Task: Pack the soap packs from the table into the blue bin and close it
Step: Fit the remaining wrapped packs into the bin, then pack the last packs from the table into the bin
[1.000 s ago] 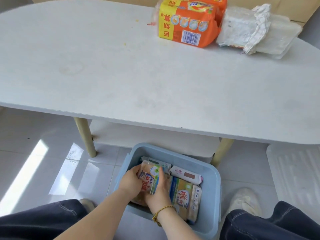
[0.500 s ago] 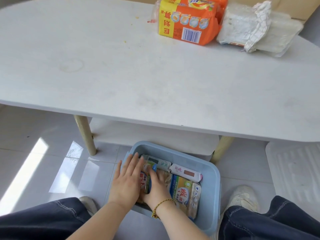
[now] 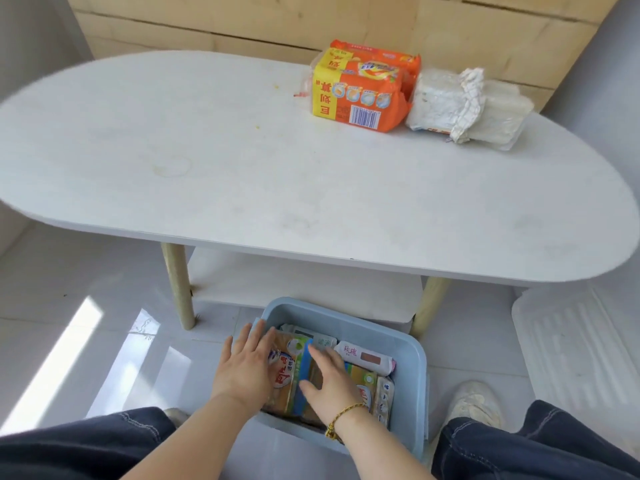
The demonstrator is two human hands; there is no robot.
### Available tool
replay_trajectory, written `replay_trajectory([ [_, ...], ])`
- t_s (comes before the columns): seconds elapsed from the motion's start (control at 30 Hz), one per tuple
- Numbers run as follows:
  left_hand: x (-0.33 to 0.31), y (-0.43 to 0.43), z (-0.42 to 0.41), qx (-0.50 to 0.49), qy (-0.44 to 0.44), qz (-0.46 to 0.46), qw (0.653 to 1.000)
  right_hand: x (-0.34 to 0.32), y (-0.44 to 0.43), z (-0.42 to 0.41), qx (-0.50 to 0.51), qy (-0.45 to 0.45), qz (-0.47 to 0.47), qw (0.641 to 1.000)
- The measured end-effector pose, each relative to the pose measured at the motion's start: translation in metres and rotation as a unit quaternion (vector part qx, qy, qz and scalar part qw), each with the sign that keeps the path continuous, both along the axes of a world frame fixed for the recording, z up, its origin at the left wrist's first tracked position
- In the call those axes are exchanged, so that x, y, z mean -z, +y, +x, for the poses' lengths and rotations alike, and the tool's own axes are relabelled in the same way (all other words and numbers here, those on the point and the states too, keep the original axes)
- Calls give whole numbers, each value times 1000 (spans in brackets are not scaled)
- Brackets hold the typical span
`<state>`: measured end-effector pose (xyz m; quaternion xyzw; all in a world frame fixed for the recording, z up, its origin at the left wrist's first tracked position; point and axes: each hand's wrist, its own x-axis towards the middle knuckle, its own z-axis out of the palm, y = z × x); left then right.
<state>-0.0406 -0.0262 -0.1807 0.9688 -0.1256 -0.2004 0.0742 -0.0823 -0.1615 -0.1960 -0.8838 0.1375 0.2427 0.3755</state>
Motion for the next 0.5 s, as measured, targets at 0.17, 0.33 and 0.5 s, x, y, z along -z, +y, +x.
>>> replay_trajectory([
  [0.17,-64,-10,-2,58,-80,-115,988,-56,-13,2,29,-81,-17,996],
  [0.33,-154,-20,-23,173,-263,-269,910,-135,-20,-8,-7,-175,-30,984],
  [0.5,-194,-26,6,136,-353,-288,880,-206,-46,-3,-5,-302,-23,953],
])
